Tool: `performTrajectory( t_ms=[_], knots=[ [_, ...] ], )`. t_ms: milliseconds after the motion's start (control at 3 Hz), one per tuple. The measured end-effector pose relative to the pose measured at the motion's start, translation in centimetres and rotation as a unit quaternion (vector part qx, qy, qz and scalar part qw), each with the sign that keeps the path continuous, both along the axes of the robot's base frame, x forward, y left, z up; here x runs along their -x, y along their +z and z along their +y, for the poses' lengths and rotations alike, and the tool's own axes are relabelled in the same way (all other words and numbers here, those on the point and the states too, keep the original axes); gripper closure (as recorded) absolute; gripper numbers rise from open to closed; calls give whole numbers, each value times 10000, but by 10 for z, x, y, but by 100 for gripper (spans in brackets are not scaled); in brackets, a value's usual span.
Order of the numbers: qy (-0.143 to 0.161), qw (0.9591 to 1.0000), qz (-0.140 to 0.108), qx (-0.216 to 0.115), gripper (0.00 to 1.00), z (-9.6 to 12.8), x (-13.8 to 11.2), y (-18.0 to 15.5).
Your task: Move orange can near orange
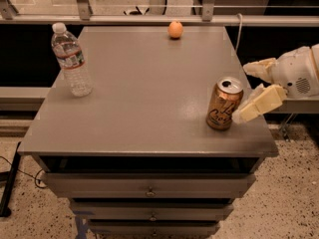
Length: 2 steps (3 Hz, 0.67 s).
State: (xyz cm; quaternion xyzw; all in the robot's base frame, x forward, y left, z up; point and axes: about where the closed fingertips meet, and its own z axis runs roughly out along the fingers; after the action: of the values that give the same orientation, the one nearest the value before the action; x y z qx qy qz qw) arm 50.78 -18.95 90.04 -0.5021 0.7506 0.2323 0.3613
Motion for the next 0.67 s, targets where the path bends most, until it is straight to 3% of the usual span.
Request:
performTrajectory(
  t_ms=[667],
  knots=[
    [-3, 9974, 133, -709, 41, 14, -3, -18]
  ],
)
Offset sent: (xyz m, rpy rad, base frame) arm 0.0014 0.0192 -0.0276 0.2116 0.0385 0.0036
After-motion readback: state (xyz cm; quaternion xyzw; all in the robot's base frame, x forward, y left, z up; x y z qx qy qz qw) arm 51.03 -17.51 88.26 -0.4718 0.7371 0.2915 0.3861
